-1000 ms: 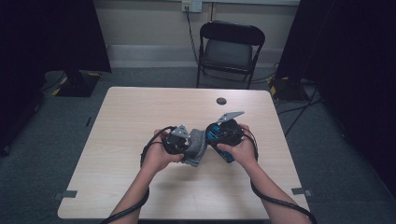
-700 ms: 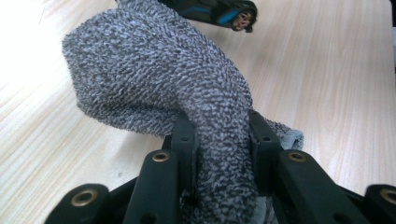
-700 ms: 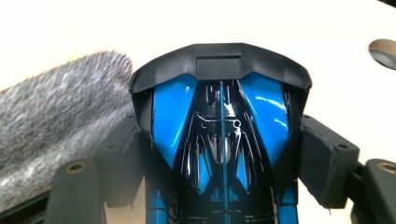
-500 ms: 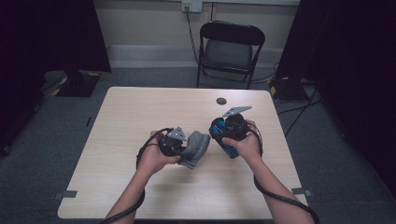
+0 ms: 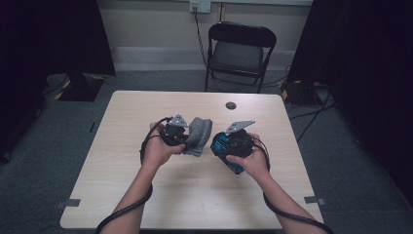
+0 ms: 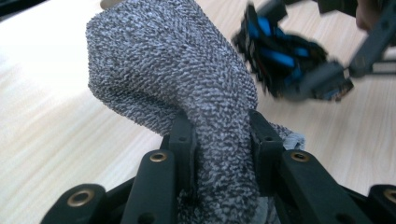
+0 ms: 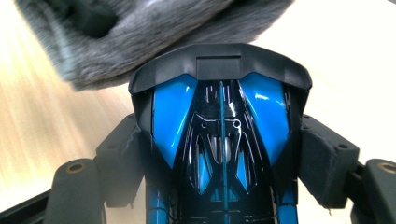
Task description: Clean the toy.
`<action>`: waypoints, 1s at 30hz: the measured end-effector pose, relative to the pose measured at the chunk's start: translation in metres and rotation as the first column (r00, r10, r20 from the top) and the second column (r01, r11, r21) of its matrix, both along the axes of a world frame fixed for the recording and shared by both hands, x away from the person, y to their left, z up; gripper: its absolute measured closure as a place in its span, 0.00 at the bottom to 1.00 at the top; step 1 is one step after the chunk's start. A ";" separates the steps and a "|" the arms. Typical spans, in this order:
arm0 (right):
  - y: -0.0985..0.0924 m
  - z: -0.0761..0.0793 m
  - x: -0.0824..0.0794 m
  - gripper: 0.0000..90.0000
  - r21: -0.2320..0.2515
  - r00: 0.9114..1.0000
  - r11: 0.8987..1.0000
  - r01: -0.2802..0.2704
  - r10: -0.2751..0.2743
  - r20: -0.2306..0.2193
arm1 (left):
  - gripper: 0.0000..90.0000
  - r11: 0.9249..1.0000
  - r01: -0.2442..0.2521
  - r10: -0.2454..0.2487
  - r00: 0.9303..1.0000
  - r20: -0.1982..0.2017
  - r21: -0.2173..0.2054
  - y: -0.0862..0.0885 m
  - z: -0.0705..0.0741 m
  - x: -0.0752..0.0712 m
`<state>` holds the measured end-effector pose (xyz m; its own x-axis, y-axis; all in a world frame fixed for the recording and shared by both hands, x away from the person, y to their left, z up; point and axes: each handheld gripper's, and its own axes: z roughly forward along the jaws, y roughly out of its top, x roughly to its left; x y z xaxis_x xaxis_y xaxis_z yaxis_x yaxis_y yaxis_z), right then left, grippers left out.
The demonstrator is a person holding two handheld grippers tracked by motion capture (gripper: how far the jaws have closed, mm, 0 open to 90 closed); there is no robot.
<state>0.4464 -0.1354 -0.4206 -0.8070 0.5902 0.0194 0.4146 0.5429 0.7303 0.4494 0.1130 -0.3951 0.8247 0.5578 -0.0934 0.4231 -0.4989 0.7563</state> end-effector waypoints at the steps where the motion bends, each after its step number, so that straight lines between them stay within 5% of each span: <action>1: 0.001 -0.001 -0.001 0.28 0.002 1.000 1.000 -0.003 0.003 -0.001 | 0.76 1.000 0.000 0.000 1.000 -0.001 -0.002 -0.001 0.000 0.001; 10: 0.011 -0.001 -0.009 0.28 0.001 0.999 0.999 -0.046 0.046 -0.002 | 0.75 1.000 0.017 -0.017 1.000 -0.017 0.009 -0.014 -0.004 0.003; 30: 0.017 -0.004 -0.009 0.28 -0.018 0.998 0.997 -0.069 0.069 -0.012 | 0.77 0.995 0.088 -0.087 0.996 -0.027 0.048 -0.013 -0.007 -0.004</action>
